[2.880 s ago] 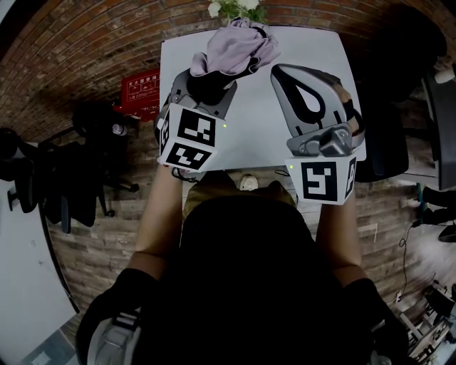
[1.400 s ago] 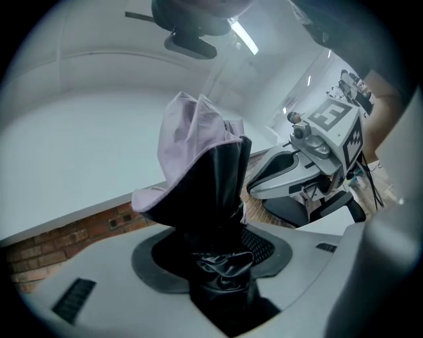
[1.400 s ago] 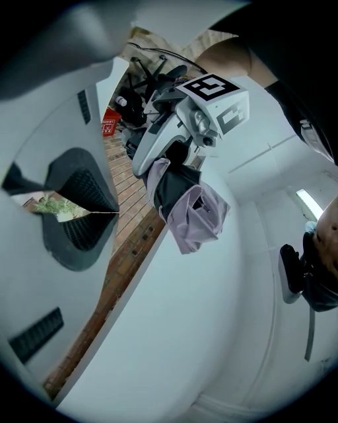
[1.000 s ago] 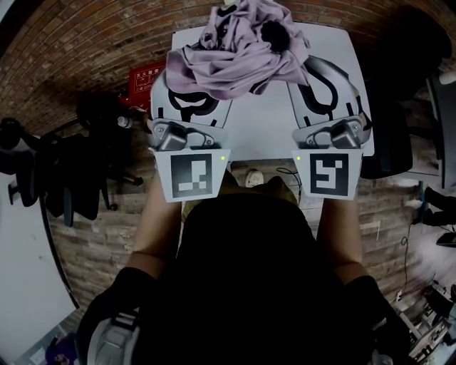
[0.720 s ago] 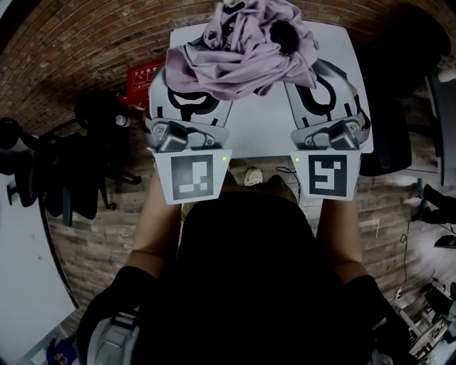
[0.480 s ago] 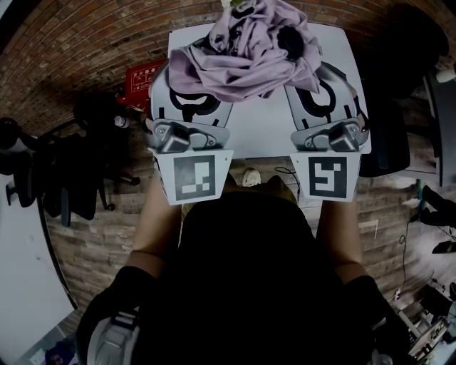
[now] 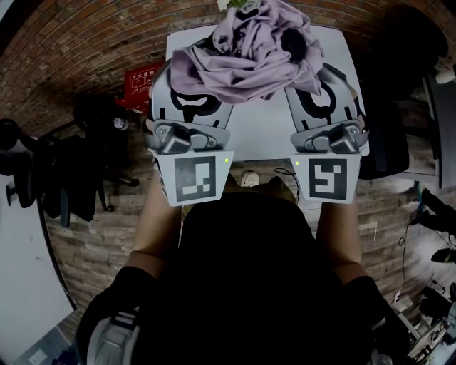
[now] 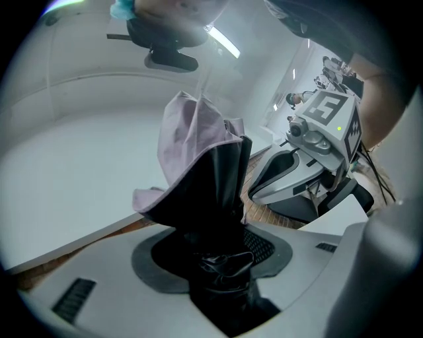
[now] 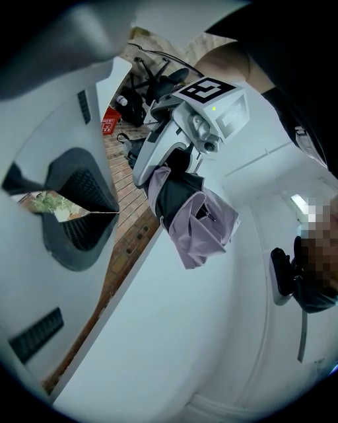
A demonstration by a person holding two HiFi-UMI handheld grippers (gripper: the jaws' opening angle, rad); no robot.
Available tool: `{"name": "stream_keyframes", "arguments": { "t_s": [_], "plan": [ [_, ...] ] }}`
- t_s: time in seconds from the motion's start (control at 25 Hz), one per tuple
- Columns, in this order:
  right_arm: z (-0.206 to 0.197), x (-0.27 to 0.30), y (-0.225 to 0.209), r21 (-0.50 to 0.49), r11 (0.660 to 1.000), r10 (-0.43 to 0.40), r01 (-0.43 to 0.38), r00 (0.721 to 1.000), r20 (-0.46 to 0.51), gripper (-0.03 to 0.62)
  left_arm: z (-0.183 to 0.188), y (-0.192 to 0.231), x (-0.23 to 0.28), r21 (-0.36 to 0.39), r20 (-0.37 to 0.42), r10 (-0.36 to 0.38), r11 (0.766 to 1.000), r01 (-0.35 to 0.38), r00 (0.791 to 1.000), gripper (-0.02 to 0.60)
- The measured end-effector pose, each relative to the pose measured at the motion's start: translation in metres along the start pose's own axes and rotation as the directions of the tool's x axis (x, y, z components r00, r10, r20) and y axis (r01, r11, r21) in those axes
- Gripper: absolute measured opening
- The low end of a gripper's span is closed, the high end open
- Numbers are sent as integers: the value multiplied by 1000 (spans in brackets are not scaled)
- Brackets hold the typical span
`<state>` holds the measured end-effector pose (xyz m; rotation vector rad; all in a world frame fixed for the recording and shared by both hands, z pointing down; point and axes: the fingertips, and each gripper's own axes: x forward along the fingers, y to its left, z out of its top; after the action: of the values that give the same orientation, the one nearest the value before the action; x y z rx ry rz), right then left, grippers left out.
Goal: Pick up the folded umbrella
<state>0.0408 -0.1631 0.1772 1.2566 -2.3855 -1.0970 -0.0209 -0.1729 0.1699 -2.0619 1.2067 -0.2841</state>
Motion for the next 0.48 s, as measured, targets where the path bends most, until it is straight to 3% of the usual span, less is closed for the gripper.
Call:
{"name": "stream_keyframes", "arguments": {
  "t_s": [0.48],
  "plan": [
    [-2,-2,-3,-4,1000,-7,7,1000,15,29,3,-4,6,46,11,1,999,-1,1000,213]
  ]
}}
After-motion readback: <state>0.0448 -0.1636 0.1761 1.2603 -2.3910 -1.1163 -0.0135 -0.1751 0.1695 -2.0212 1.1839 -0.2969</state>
